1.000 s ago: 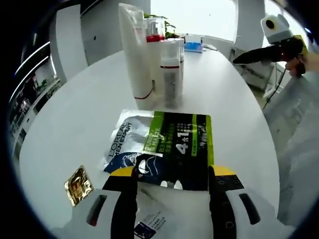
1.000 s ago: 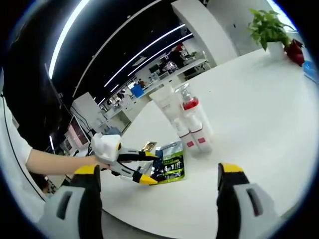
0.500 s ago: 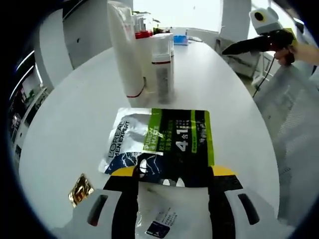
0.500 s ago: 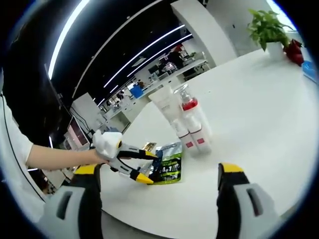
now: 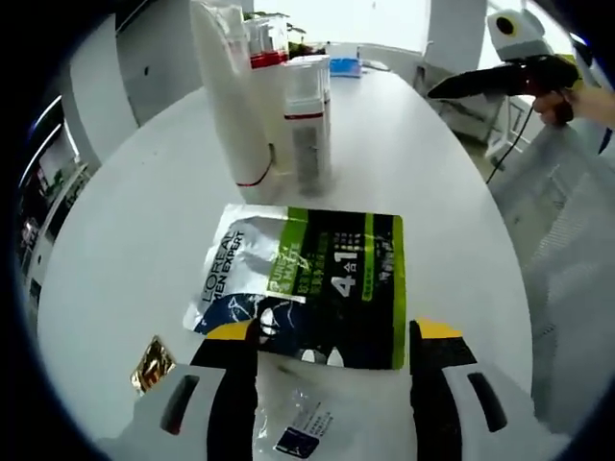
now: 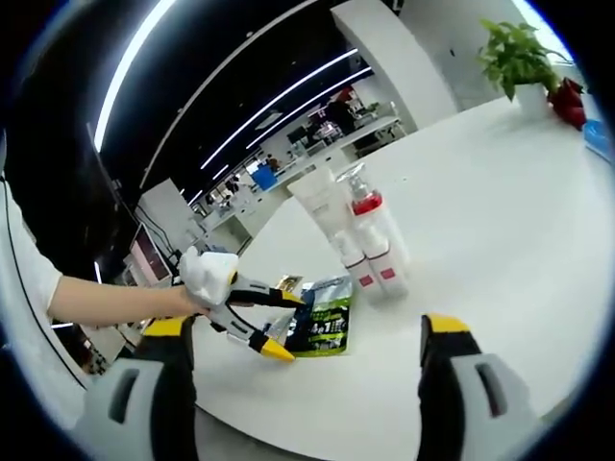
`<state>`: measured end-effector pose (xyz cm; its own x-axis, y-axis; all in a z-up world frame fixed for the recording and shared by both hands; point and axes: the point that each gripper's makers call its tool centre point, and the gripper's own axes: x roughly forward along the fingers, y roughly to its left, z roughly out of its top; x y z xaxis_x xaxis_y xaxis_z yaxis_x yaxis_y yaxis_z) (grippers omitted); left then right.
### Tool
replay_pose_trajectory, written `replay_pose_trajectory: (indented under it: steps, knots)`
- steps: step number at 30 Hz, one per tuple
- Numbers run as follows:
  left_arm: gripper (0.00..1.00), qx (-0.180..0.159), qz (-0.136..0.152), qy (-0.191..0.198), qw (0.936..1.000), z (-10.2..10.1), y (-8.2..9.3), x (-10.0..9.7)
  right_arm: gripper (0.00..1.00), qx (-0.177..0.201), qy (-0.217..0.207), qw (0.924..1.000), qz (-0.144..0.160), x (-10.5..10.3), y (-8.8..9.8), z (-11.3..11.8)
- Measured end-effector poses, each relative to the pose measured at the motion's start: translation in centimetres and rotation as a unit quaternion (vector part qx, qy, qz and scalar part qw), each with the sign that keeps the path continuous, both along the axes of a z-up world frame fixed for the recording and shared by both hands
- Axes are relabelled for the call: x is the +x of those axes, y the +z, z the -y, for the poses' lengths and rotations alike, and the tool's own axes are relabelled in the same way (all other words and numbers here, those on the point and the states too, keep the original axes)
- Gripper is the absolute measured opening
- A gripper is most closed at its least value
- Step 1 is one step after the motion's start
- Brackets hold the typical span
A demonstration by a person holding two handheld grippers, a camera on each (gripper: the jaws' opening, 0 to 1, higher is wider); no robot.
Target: Arrange the skincare products in the storage area until every visible bottle or jar stands upright without overlapping.
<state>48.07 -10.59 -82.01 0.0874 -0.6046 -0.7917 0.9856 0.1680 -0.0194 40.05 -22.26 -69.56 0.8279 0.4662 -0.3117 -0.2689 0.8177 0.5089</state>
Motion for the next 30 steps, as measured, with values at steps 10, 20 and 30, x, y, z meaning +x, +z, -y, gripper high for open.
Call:
replay_pose_trajectory:
  steps: [10,20,30]
  knots:
    - [0.66,0.000,0.000,0.041,0.9991,-0.8,1.5,-0.3,1.00,-0.019,0.007,0.9997,0.012,0.3,-0.2,-0.1]
    - [0.77,-0.027,-0.021,0.130,0.9909,-3.0,3.2,-1.2,1.00,-0.110,0.069,0.9915,0.009,-0.2,-1.6,-2.1]
    - [0.85,-0.070,-0.037,0.201,0.9763,-5.4,4.7,-3.4,1.00,-0.111,0.076,0.9908,0.015,-0.3,-1.4,-2.2]
